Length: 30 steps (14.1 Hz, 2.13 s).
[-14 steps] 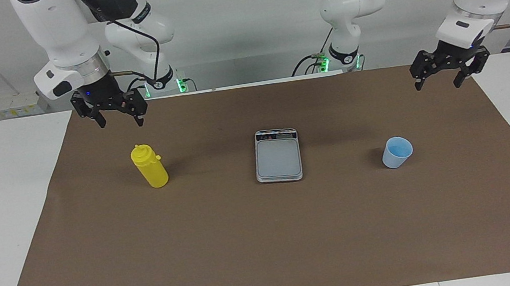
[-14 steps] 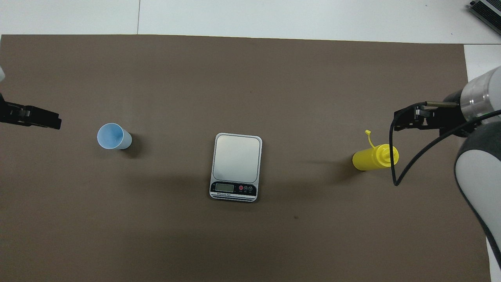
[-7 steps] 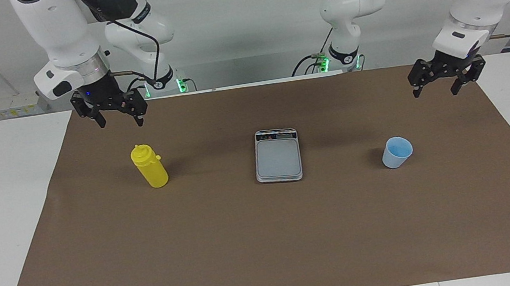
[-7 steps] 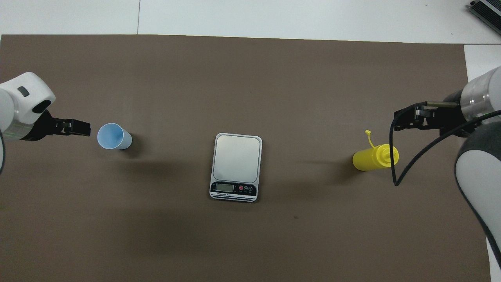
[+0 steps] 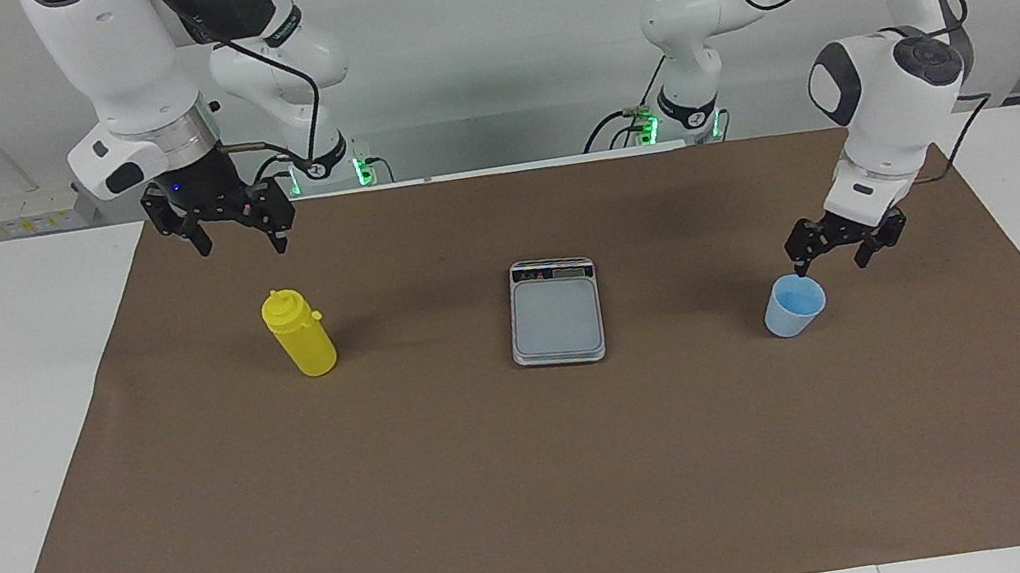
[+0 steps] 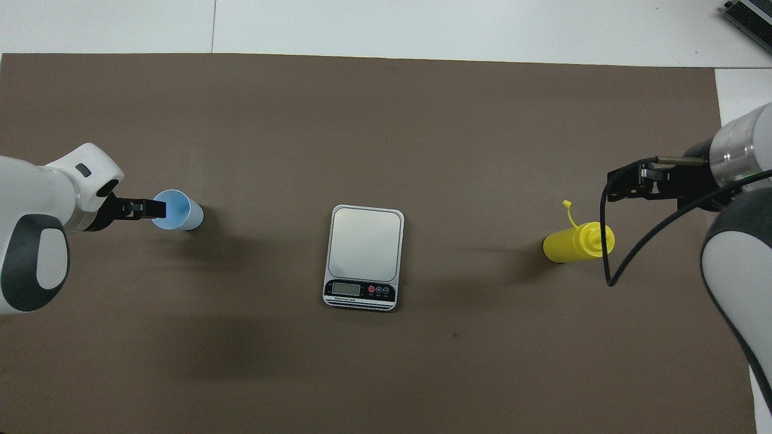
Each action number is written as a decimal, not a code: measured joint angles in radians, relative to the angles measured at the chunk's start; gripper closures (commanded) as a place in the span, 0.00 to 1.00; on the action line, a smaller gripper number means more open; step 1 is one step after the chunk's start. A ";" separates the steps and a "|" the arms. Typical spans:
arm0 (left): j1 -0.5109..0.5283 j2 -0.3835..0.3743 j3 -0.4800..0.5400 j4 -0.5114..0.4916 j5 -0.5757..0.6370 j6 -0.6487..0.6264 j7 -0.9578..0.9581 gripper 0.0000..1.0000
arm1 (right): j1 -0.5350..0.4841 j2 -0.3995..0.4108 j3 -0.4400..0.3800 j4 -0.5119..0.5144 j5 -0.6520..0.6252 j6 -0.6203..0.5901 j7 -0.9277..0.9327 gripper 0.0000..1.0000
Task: Pour seasoning into cup on scale with both arms
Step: 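Reach the left gripper to the blue cup and grasp it, then carry the blue cup with the left gripper onto the scale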
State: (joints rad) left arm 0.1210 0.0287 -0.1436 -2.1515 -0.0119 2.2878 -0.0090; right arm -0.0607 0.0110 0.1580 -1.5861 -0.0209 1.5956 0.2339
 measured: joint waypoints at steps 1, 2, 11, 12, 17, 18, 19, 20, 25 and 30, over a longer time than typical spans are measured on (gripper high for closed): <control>0.001 0.006 0.000 -0.011 0.000 0.024 -0.019 0.00 | 0.000 0.000 0.000 0.000 0.000 0.000 0.000 0.00; 0.001 0.015 0.000 -0.019 -0.001 0.045 -0.030 0.00 | 0.000 0.000 0.000 0.000 0.000 0.000 0.000 0.00; 0.001 0.107 -0.007 -0.048 -0.001 0.158 -0.067 1.00 | 0.000 0.000 0.000 0.000 0.000 0.000 0.000 0.00; 0.001 0.107 -0.008 -0.048 -0.001 0.158 -0.067 1.00 | 0.000 0.000 0.000 0.000 0.000 0.000 0.000 0.00; 0.001 0.107 -0.011 -0.041 -0.002 0.157 -0.066 1.00 | 0.000 0.000 0.000 0.000 0.000 0.000 0.000 0.00; 0.001 0.107 -0.014 -0.027 -0.002 0.147 -0.066 1.00 | 0.000 0.000 0.000 0.000 0.000 0.000 0.000 0.00; 0.000 0.107 -0.016 -0.005 -0.002 0.118 -0.066 1.00 | 0.000 0.000 0.000 0.000 0.000 0.000 0.000 0.00; -0.001 0.106 -0.018 0.032 -0.002 0.062 -0.066 1.00 | 0.000 0.000 0.000 0.000 0.000 0.000 0.000 0.00; -0.102 0.097 -0.027 0.292 -0.004 -0.282 -0.125 1.00 | 0.000 0.000 0.000 0.000 0.000 0.000 0.000 0.00; -0.331 0.099 -0.035 0.340 -0.005 -0.303 -0.394 1.00 | 0.000 0.000 0.000 0.000 0.000 0.000 0.000 0.00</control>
State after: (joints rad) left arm -0.2104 0.1277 -0.1786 -1.8112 -0.0169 1.9846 -0.4025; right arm -0.0607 0.0110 0.1580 -1.5862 -0.0209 1.5956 0.2339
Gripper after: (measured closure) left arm 0.965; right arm 0.000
